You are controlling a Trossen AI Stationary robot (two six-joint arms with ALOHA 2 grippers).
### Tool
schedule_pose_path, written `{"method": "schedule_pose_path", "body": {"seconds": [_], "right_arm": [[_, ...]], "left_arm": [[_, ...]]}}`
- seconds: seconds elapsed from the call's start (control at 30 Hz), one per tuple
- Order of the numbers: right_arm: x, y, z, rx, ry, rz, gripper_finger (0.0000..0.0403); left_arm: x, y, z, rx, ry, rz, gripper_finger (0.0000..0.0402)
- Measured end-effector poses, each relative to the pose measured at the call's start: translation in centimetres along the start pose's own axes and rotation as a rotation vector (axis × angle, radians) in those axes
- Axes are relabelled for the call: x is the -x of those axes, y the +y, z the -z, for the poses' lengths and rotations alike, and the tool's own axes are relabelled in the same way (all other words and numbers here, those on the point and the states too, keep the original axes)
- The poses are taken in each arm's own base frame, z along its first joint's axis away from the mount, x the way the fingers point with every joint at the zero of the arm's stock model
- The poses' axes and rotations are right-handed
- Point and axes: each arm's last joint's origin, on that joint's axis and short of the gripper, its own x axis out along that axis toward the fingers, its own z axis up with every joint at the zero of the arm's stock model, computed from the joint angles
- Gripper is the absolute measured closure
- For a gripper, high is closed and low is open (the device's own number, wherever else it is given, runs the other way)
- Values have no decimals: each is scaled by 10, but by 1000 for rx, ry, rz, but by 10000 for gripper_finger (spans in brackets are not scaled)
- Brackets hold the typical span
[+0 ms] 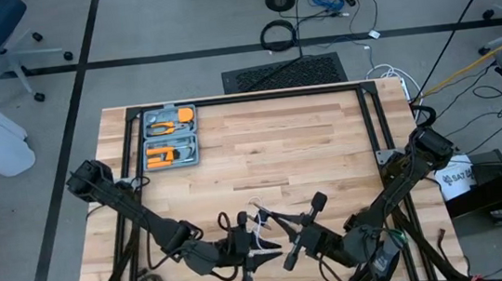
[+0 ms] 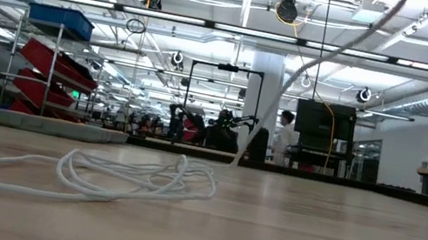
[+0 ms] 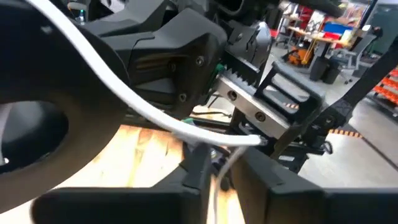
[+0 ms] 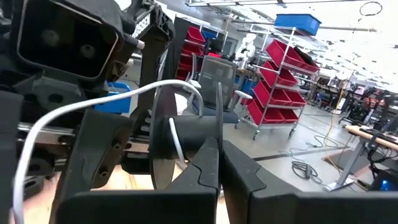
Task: Coil cords
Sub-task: Coil the white wire on the spool
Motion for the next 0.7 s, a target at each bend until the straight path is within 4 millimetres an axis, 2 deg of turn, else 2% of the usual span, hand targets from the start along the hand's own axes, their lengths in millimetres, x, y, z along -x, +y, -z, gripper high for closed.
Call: {"method": "schedule_pose_path", "body": {"seconds": [0.17, 0.5, 0.7], "right_arm": [[0, -3, -7, -20, -23, -15, 403], [15, -12, -25, -45, -66, -73, 403], [19, -15, -39, -95, -180, -216, 403]], "left_arm": [[3, -5, 0, 8, -12, 17, 293], [13, -20, 4, -5, 1, 71, 291], [21, -32, 4, -5, -18, 110, 291]]}}
